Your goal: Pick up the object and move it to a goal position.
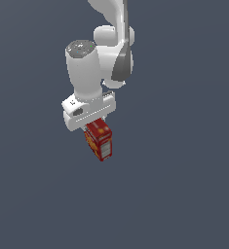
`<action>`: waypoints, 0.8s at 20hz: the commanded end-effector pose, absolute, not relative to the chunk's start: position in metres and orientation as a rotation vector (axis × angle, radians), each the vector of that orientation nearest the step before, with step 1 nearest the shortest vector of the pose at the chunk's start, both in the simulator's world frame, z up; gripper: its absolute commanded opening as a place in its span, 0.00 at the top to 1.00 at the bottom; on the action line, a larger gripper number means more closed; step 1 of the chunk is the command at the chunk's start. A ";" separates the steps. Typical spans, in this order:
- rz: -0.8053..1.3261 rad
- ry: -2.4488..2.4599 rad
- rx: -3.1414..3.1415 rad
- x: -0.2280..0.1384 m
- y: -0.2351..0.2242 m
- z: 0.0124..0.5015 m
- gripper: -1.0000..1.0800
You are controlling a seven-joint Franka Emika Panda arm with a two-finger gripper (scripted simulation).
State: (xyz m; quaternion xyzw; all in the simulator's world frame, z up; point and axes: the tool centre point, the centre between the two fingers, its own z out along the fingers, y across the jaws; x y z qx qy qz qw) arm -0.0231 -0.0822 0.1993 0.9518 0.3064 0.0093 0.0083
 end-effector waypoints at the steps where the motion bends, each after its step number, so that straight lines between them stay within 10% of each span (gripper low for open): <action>1: 0.056 0.931 2.968 -0.018 -0.082 0.206 1.00; 16: 0.324 0.618 2.870 0.029 -0.083 0.281 1.00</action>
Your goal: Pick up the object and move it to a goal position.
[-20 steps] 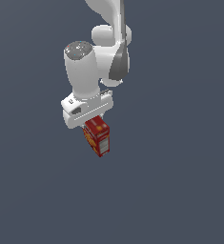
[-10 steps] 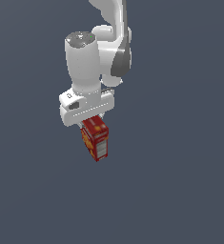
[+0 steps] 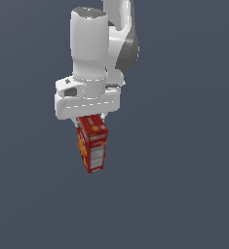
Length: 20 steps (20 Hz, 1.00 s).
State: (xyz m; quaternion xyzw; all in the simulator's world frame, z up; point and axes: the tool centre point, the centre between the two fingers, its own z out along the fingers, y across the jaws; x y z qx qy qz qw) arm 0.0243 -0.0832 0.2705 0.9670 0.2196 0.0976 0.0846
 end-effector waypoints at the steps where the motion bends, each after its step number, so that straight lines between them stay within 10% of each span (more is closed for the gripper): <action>1: 0.343 0.596 2.860 0.032 -0.084 0.287 1.00; 20: 0.623 0.231 2.664 0.063 -0.085 0.390 1.00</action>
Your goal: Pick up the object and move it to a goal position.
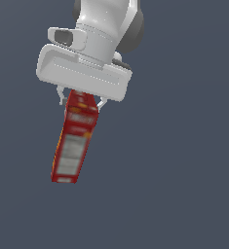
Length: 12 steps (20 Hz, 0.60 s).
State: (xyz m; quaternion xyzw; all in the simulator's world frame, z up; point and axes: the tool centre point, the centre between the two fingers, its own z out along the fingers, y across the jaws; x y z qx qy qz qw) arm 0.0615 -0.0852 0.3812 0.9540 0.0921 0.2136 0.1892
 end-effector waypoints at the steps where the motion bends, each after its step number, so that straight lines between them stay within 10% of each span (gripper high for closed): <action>1: 0.635 0.214 2.653 0.064 -0.085 0.396 1.00; 12: 0.764 0.027 2.517 0.068 -0.083 0.454 1.00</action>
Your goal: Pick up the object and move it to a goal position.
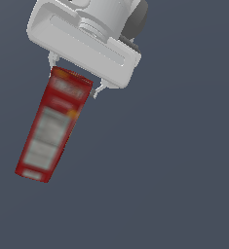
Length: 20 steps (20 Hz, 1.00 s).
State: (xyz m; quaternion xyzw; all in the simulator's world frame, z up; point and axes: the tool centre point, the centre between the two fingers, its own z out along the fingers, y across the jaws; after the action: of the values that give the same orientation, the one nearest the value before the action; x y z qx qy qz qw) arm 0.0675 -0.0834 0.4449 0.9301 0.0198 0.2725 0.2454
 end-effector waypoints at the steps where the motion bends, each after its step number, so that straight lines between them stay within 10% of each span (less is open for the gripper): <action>1: 0.776 0.009 2.503 0.068 -0.082 0.460 1.00; 20: 0.924 -0.237 2.285 0.058 -0.070 0.542 1.00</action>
State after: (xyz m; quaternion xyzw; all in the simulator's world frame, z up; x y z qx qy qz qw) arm 0.0588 -0.0707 0.5376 0.8752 -0.0856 0.3494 0.3234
